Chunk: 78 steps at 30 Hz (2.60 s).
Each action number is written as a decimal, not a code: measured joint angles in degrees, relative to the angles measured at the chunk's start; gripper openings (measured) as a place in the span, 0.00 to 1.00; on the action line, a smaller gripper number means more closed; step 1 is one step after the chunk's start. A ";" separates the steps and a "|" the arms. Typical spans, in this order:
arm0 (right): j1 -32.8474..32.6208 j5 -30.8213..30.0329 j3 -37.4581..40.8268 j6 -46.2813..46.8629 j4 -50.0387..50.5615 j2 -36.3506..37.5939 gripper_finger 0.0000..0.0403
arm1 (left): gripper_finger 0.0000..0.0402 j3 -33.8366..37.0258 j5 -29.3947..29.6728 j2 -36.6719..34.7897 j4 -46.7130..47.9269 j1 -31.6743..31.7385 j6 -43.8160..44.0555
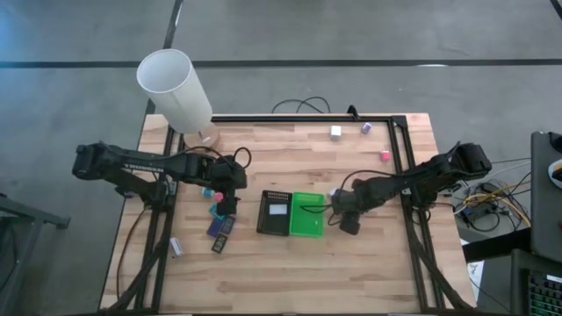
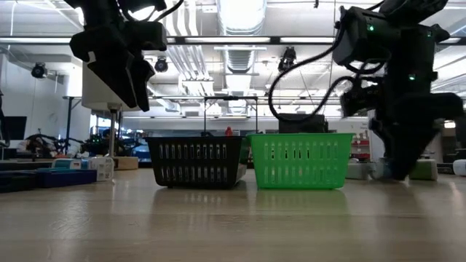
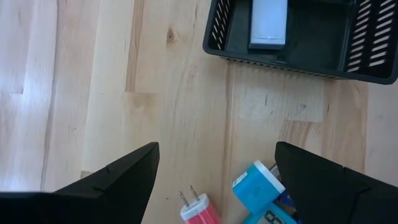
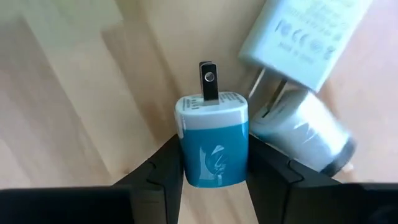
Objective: Pick & Place Office items
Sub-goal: Put the right blue charger adapter into the green basket
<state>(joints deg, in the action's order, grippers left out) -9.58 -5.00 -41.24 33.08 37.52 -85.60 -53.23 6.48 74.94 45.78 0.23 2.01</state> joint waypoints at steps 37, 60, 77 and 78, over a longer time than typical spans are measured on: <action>-10.03 -19.33 -3.14 -16.00 -34.31 9.49 0.32 | 0.82 3.50 0.01 0.00 -2.66 0.01 5.54; 4.29 7.47 -20.99 -3.21 -4.01 -7.05 0.32 | 0.82 4.09 0.44 0.02 -2.05 0.00 5.52; 6.13 13.11 -33.03 -8.34 7.67 -21.53 0.32 | 0.82 4.09 0.46 0.04 -2.03 0.00 5.36; 6.15 13.07 -33.14 -8.63 7.67 -21.53 0.32 | 0.82 4.09 0.46 0.04 -2.03 0.00 5.36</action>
<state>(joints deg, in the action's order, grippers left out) -3.43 8.07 -74.38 24.45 45.19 -107.13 -49.15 6.94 74.98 43.75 0.23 7.38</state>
